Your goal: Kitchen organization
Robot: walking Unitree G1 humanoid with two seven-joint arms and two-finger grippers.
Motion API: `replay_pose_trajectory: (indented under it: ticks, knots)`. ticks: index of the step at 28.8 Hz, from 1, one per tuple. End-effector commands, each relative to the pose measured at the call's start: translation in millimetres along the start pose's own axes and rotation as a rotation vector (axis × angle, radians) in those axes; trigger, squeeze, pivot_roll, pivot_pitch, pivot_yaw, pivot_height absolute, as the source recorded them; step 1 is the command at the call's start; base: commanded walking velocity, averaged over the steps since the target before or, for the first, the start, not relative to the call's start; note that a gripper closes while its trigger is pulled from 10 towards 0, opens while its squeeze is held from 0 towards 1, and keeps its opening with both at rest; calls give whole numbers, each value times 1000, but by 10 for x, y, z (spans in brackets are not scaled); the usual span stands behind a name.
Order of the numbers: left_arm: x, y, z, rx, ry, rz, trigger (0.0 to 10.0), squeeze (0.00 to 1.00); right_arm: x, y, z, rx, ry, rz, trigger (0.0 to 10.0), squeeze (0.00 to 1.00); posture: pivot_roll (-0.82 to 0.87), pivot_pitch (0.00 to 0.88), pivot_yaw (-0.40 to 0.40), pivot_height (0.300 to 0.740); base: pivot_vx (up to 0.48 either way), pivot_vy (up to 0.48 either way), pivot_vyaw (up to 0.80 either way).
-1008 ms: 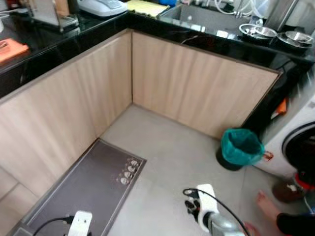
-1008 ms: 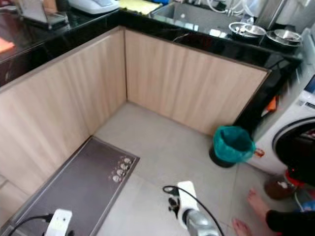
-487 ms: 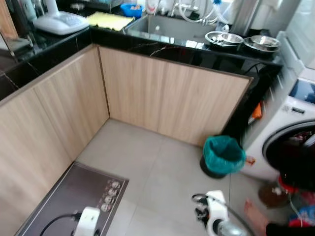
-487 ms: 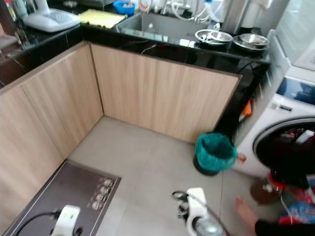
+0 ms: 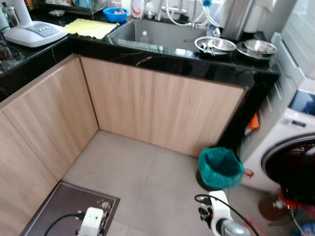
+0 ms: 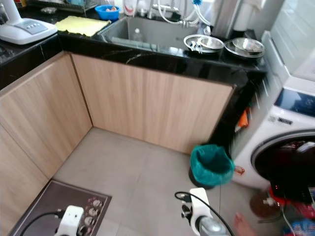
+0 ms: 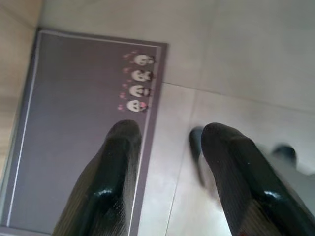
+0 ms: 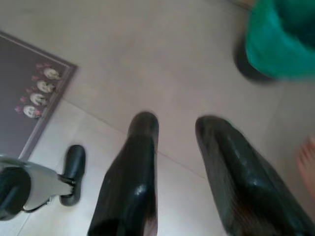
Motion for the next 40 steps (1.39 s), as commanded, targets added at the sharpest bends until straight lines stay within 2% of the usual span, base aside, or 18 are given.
replay_pose_trajectory:
  ticks: [1,14,40]
  knots:
    - [-21,-103,-18,2,0,-37,10000,0,18,51,-60,-15,19,12,10000,0,-1,0,-57,740,405,0,800]
    - [-21,-105,-30,-7,-3,-40,10000,0,21,48,-58,53,3,17,10000,0,-7,45,-52,740,402,0,0]
    - [-20,-92,-50,26,-23,-41,10000,0,30,76,-56,71,-23,25,10000,0,-44,81,-48,740,402,0,0]
Point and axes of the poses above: a point about 5 cm out from each wrist's last joint towards the gripper, its own x axis pointing out of the wrist towards the gripper, its own y axis along the axis of the wrist's last joint, z = x × y, the point moved 4 cm from there along x, pointing out of the wrist towards the gripper, and after that the axes turned 1 degree about -x, right-handed, at the moved point
